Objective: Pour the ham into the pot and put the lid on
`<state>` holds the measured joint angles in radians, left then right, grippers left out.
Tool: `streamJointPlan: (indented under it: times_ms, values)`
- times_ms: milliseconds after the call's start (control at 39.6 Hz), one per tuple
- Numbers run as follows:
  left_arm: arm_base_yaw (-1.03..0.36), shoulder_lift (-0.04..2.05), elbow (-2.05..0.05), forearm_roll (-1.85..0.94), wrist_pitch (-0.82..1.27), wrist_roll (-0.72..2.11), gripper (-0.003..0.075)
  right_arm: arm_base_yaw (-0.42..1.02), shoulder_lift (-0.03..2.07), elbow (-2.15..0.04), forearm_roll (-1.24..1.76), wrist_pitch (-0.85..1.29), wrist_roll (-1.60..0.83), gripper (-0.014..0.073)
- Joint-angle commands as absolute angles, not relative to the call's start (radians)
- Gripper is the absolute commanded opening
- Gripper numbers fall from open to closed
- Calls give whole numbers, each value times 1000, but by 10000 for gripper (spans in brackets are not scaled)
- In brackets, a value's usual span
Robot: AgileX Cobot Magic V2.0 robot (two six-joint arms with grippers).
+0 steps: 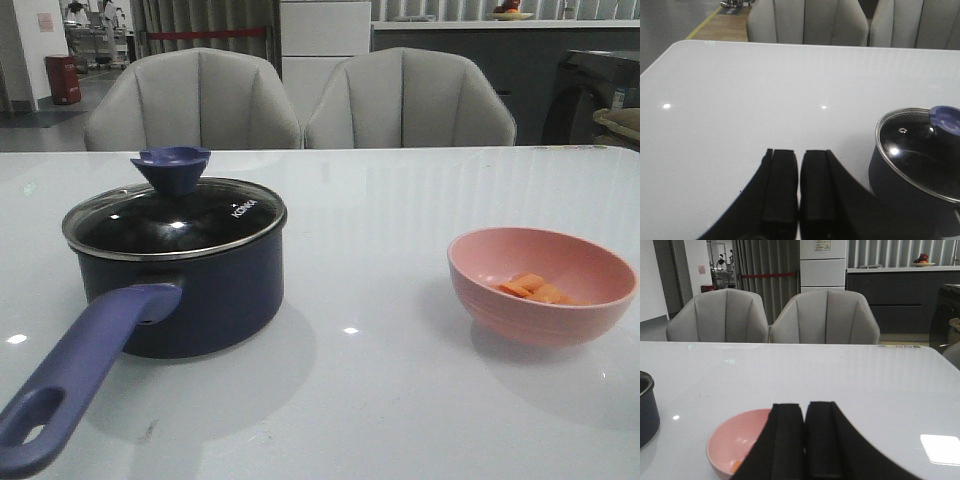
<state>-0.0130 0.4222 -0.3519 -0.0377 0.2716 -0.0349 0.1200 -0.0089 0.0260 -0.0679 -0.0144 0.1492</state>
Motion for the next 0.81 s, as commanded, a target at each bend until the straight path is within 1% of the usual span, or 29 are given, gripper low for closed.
streamJointPlan:
  times_ms: [0, 76, 177, 227, 278, 404, 505, 606, 706, 782]
  values:
    - [-14, 436, -387, -40, 200, -42, 209, 115, -28, 36, -79, -90, 147, 136]
    - [-14, 436, -387, -40, 200, -42, 289, 115, -28, 36, -79, -90, 147, 136]
    - [-14, 436, -387, -40, 202, -42, 419, 115, -28, 36, -79, -90, 147, 136]
    - [-14, 436, -387, -40, 202, -42, 456, 115, -28, 36, -79, -90, 147, 136]
    - [-14, 436, -387, -40, 200, -42, 465, 115, -28, 36, -79, -90, 147, 136]
    - [-14, 436, -387, -49, 208, -42, 459, 115, -28, 36, -79, -90, 147, 136]
    - [-14, 436, -378, -53, 175, -42, 459, 115, -28, 36, -79, -90, 147, 136]
    - [-14, 440, -378, -53, 177, -42, 479, 115, -28, 36, -79, -90, 147, 136]
    - [-14, 466, -400, -53, 210, -42, 549, 115, -28, 36, -79, -90, 147, 136]
    - [-14, 500, -425, -53, 243, -42, 632, 115, -28, 36, -79, -90, 147, 136]
